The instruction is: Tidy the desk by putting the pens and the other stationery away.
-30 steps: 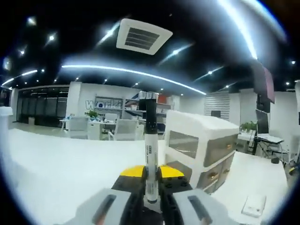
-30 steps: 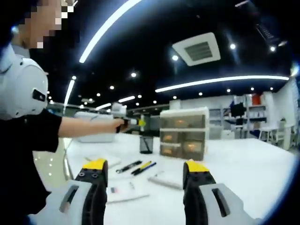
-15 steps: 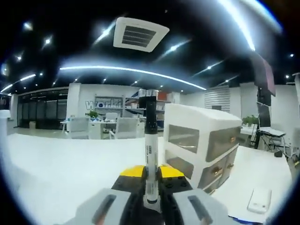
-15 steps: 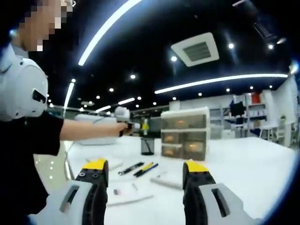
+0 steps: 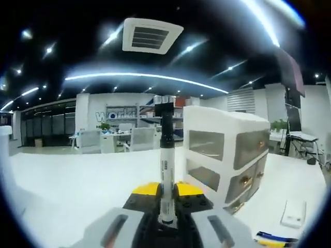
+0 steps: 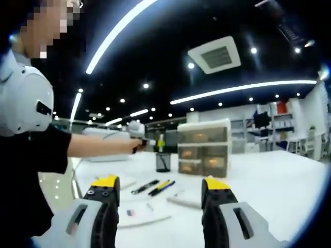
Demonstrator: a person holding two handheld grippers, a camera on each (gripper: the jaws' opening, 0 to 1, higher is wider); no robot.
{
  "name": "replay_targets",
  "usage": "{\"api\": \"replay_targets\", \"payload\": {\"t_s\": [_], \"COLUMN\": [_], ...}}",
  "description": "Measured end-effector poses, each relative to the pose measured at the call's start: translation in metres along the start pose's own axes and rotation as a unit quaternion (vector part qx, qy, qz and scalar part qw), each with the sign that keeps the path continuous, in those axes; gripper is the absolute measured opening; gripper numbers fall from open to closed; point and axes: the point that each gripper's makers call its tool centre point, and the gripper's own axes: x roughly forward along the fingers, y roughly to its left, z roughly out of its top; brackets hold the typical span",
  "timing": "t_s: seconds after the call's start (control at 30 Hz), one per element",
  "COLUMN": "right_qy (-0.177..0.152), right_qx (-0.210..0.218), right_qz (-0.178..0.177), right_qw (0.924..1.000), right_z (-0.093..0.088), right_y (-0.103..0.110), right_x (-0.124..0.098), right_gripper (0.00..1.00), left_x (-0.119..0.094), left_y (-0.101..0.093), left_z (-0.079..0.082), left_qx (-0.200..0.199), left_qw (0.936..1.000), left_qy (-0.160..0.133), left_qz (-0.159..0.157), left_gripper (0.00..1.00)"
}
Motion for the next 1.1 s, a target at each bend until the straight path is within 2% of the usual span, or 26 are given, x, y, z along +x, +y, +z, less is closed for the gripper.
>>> {"api": "replay_targets", "payload": {"t_s": [0.3, 0.53, 0.77, 0.97, 1.1], "right_qy": [-0.002, -0.007, -0.010, -0.013, -0.014], "right_qx": [0.006, 0.009, 0.014, 0.016, 0.017], "right_qz": [0.001, 0.000, 0.008, 0.014, 0.017], "right_qw": [1.0000, 0.9999, 0.9998, 0.9997, 0.9996], "right_z": [0.000, 0.003, 0.002, 0.003, 0.005], "right_y": [0.002, 0.003, 0.008, 0.011, 0.013], "right_x": [0.000, 0.001, 0.004, 0.006, 0.007], "right_gripper": [0.60, 0.60, 0.60, 0.60, 0.60], "left_x": [-0.001, -0.011, -0.028, -0.052, -0.069], "left_y": [-0.001, -0.003, -0.009, -0.017, -0.025], "left_z": [-0.002, 0.002, 0.006, 0.010, 0.006], "left_qx": [0.002, -0.001, -0.004, -0.008, -0.007], "left_qw": [1.0000, 0.9999, 0.9997, 0.9991, 0.9987], "left_qy": [0.002, -0.006, -0.014, -0.025, -0.027], "left_qz": [-0.005, -0.010, -0.019, -0.033, -0.043], "left_gripper": [0.14, 0.18, 0.22, 0.25, 0.26]}}
